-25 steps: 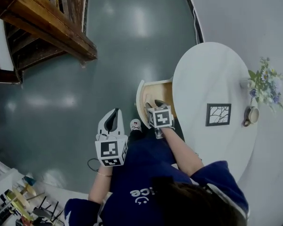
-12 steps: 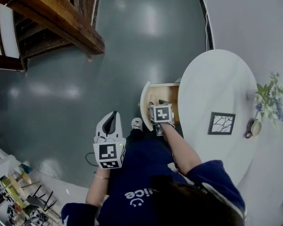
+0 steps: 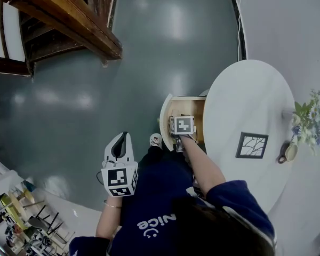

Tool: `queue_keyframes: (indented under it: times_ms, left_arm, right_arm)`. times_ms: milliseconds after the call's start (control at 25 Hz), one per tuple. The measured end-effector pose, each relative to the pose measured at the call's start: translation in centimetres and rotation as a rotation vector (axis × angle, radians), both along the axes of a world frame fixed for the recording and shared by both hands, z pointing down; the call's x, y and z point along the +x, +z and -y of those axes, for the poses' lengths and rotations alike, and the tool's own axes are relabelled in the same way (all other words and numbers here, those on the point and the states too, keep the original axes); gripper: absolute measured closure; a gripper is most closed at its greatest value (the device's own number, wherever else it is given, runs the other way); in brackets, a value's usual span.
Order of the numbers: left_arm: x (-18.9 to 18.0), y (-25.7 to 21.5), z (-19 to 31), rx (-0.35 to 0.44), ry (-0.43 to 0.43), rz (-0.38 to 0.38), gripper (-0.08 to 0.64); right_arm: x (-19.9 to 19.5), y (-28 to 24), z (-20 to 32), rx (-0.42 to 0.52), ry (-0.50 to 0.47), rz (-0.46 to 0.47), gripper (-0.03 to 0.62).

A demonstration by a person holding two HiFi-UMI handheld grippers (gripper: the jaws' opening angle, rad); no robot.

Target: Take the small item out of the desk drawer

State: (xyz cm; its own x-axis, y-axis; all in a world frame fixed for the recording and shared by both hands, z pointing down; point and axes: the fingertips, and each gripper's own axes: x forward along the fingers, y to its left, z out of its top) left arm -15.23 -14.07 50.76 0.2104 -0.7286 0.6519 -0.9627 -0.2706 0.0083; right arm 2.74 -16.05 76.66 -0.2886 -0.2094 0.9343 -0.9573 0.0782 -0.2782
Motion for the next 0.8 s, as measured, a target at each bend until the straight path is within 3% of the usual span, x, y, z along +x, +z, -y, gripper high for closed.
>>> queue_keyframes:
  times_ms: [320, 440, 800]
  left_arm:
    - [0.2, 0.9, -0.8, -0.033, 0.006, 0.026, 0.555]
    - [0.2, 1.2, -1.0, -0.044, 0.006, 0.034, 0.555]
    - [-0.4, 2.0, -1.5, -0.075, -0.010, 0.056, 0.555]
  right_arm:
    - [0.8, 2.3, 0.0, -0.067, -0.020, -0.046, 0.367]
    - [0.1, 2.9, -0.1, -0.088, -0.003, -0.004, 0.367]
    - [-0.3, 4.9, 0.0, -0.136, -0.004, 0.004, 0.365]
